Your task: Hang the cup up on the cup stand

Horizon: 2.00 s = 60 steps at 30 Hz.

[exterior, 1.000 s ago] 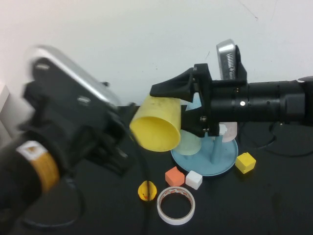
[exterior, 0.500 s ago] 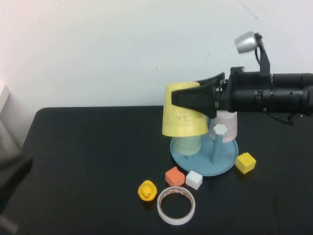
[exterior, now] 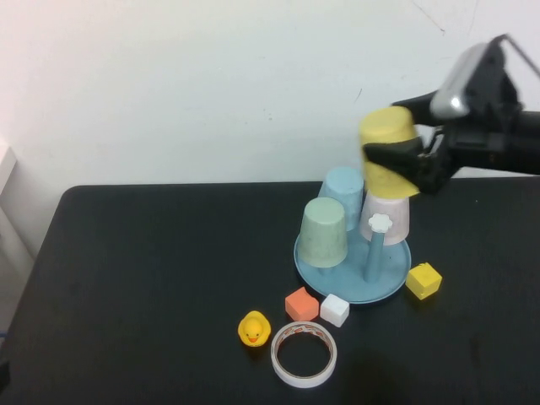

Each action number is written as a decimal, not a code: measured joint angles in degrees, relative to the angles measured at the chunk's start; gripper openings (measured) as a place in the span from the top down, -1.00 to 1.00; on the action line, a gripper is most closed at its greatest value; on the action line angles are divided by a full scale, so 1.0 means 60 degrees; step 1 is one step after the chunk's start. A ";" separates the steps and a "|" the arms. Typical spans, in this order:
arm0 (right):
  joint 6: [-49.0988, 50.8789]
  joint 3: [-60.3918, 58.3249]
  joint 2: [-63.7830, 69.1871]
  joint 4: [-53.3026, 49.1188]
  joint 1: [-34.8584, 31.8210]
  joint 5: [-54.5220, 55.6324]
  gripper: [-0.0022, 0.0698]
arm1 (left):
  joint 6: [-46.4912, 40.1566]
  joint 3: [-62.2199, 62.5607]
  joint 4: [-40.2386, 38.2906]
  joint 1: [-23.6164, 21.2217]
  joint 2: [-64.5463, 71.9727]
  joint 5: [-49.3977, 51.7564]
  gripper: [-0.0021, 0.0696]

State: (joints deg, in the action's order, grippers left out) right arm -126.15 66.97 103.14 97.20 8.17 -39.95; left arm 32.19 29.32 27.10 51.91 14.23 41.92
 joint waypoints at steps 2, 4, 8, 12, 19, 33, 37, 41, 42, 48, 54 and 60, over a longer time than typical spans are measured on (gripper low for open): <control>0.0000 0.0000 0.0070 0.0018 -0.0342 0.0018 -0.69 | 0.0000 0.0001 -0.0041 0.0000 -0.0001 0.0000 0.95; -0.0025 0.0000 0.0216 0.0038 -0.0533 -0.0105 -0.69 | -0.0017 0.0001 -0.0048 0.0000 -0.0001 0.0000 0.95; -0.0072 0.0000 0.0847 0.0038 -0.0623 -0.0169 -0.69 | -0.0017 0.0001 -0.0048 0.0000 -0.0001 0.0000 0.95; -0.0091 0.0021 0.1583 0.0038 -0.0623 -0.0419 -0.69 | -0.0017 0.0001 -0.0048 0.0000 -0.0001 0.0000 0.95; -0.0091 0.0643 0.2634 0.0038 -0.0623 -0.0882 -0.69 | -0.0017 0.0001 -0.0048 0.0000 -0.0001 0.0000 0.95; -0.0705 0.1045 0.3338 0.0077 -0.0623 -0.1071 -0.68 | -0.0077 0.0001 -0.0048 0.0000 -0.0001 0.0000 0.95; -0.0743 0.1045 0.3338 0.0077 -0.0623 -0.0880 -0.86 | -0.0077 0.0001 -0.0048 0.0000 -0.0001 0.0000 0.95; -0.0765 0.1045 0.3359 0.0077 -0.0623 -0.0864 -0.96 | -0.0077 0.0001 -0.0063 0.0000 -0.0001 0.0046 0.95; -0.0765 0.1045 0.3359 0.0077 -0.0623 -0.0864 -0.97 | -0.0077 0.0001 -0.0063 0.0000 -0.0001 0.0101 0.95; 0.0168 0.1045 0.3324 0.0077 -0.0715 -0.1138 -0.88 | -0.0077 0.0001 -0.0129 0.0000 -0.0001 0.0664 0.95; 0.2237 0.1045 0.2560 -0.0285 -0.1772 -0.3404 0.44 | -0.0529 -0.0152 -0.0111 0.0000 -0.0001 0.1038 0.95; 0.4304 0.0739 0.0586 -0.2021 -0.3631 -0.4313 0.91 | 0.0772 -0.1486 0.1336 0.0000 -0.0001 -0.0242 0.95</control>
State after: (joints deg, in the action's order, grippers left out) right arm -100.32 71.41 106.65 85.07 -13.62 -65.83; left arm 36.82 20.40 35.12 51.91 14.22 40.47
